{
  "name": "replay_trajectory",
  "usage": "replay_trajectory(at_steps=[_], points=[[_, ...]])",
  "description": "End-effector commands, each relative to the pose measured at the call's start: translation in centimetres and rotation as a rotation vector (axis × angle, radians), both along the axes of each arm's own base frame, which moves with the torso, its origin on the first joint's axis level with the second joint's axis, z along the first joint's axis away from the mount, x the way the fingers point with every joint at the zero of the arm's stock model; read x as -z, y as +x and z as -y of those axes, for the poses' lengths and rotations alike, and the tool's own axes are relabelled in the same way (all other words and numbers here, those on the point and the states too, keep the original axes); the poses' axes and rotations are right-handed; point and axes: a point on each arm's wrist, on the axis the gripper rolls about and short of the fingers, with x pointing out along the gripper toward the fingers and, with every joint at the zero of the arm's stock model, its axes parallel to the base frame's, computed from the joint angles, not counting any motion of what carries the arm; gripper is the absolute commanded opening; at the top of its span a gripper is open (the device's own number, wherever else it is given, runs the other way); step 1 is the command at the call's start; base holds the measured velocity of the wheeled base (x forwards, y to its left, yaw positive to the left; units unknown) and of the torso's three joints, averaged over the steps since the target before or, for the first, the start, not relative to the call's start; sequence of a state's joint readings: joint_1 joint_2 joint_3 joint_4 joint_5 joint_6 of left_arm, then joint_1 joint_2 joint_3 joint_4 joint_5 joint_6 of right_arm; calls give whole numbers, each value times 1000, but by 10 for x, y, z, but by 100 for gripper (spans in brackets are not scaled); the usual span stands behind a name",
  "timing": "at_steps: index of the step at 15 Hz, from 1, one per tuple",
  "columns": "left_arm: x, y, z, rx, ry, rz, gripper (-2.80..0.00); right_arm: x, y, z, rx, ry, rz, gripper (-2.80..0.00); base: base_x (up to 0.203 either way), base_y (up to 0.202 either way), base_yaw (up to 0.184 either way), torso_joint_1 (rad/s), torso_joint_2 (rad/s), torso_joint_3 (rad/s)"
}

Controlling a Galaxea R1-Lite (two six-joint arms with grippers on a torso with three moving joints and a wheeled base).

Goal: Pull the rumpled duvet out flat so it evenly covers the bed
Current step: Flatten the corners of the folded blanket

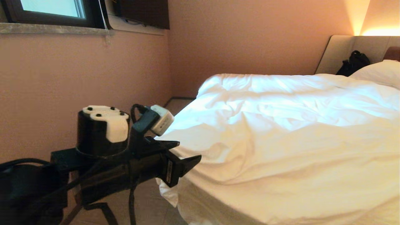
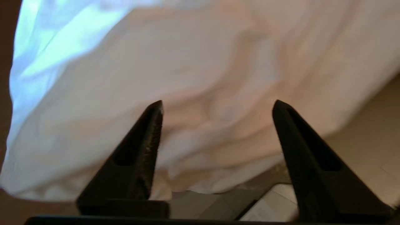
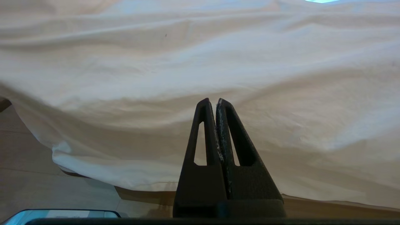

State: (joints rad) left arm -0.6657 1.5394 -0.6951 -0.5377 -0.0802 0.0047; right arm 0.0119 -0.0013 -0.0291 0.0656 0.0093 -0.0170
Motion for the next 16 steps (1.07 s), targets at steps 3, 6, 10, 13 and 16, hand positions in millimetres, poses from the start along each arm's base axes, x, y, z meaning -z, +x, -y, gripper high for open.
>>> replay_trajectory(at_steps=[3, 6, 10, 13, 16], points=[[-16, -6, -2, -5, -44, 51, 0, 0, 0, 0, 0, 0, -2, -280, 0, 0, 0, 0, 0, 0], [-14, -12, -16, -66, -66, 10, 0, 0, 0, 0, 0, 0, -2, -280, 0, 0, 0, 0, 0, 0], [-11, -20, -51, -212, -104, -41, 0, 0, 0, 0, -2, -1, -2, -280, 0, 0, 0, 0, 0, 0], [2, -43, -83, -305, -70, -114, -280, 0, 0, 0, -1, -1, -2, -280, 0, 0, 0, 0, 0, 0], [34, -64, -102, -355, 1, -214, -280, 0, 0, 0, 0, -1, -2, -280, 0, 0, 0, 0, 0, 0]])
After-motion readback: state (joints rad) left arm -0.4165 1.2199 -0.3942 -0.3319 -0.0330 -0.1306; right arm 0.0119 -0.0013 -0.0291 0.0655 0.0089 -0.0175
